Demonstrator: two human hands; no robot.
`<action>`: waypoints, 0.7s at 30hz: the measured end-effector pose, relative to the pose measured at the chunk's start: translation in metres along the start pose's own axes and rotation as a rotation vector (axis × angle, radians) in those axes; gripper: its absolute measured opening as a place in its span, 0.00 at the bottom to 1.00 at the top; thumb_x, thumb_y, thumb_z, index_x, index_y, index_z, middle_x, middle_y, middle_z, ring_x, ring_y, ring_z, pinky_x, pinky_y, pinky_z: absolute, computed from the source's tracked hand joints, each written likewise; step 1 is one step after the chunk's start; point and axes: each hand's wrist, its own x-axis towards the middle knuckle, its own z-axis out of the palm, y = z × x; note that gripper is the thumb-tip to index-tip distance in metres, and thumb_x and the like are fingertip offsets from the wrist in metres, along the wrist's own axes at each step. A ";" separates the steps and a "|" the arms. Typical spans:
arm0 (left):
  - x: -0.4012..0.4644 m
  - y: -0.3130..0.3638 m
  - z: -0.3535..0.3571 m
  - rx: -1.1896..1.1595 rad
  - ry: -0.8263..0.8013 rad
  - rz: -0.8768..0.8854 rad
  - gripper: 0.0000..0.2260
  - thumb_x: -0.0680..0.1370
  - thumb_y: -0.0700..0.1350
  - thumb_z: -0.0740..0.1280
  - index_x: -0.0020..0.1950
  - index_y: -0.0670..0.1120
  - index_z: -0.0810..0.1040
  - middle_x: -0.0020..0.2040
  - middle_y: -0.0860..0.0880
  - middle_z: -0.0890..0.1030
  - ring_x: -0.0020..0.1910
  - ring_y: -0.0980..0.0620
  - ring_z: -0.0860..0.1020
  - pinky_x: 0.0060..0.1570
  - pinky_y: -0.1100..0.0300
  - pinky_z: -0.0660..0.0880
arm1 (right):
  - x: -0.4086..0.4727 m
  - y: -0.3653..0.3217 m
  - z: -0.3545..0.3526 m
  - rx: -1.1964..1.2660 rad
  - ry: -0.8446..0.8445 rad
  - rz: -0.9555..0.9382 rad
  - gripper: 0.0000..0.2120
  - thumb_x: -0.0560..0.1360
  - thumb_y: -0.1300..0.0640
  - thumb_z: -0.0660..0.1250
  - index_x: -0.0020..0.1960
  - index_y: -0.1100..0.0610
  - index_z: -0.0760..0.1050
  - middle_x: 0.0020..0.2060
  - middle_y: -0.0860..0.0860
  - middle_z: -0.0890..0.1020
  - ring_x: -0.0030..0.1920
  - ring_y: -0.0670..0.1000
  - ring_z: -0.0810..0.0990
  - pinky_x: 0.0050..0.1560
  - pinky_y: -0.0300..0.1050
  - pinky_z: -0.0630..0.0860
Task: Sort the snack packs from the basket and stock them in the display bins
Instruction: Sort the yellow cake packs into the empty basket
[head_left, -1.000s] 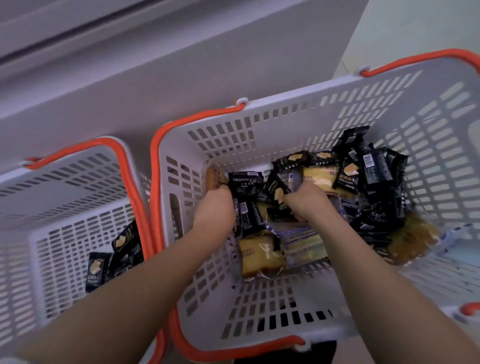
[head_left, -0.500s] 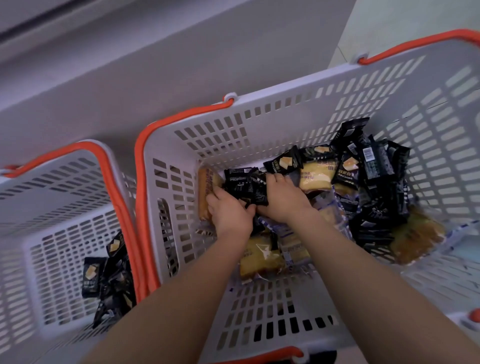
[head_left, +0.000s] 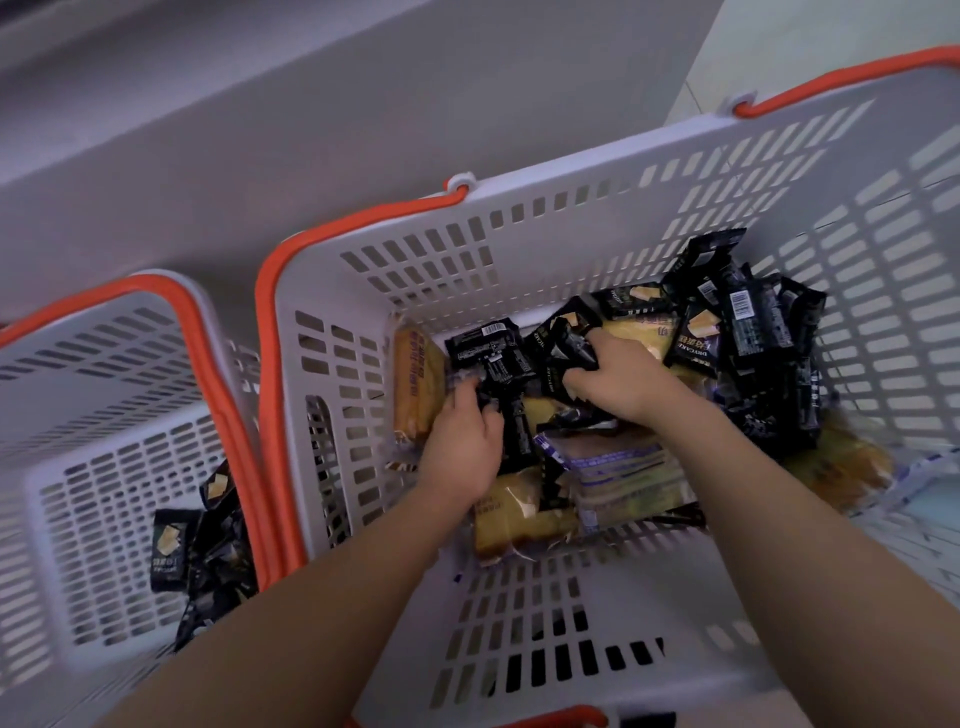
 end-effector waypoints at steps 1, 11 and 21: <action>0.002 0.000 0.000 0.016 0.017 0.026 0.21 0.82 0.44 0.52 0.74 0.43 0.55 0.67 0.39 0.70 0.60 0.44 0.73 0.56 0.56 0.70 | -0.003 0.003 -0.004 -0.001 -0.030 0.011 0.22 0.74 0.52 0.62 0.64 0.60 0.66 0.46 0.56 0.77 0.40 0.53 0.74 0.39 0.46 0.71; 0.007 -0.005 0.006 0.437 -0.156 0.127 0.52 0.68 0.66 0.68 0.76 0.47 0.37 0.75 0.46 0.54 0.70 0.43 0.62 0.61 0.49 0.71 | -0.021 0.008 -0.003 -0.144 -0.284 -0.070 0.33 0.78 0.54 0.60 0.76 0.46 0.46 0.72 0.58 0.65 0.63 0.60 0.72 0.60 0.53 0.72; 0.021 -0.003 -0.003 0.497 -0.156 0.048 0.45 0.71 0.50 0.67 0.76 0.47 0.38 0.73 0.42 0.59 0.61 0.42 0.72 0.46 0.53 0.73 | -0.030 -0.011 0.009 -0.318 -0.285 -0.077 0.41 0.62 0.46 0.78 0.66 0.50 0.58 0.62 0.56 0.72 0.58 0.58 0.74 0.54 0.55 0.75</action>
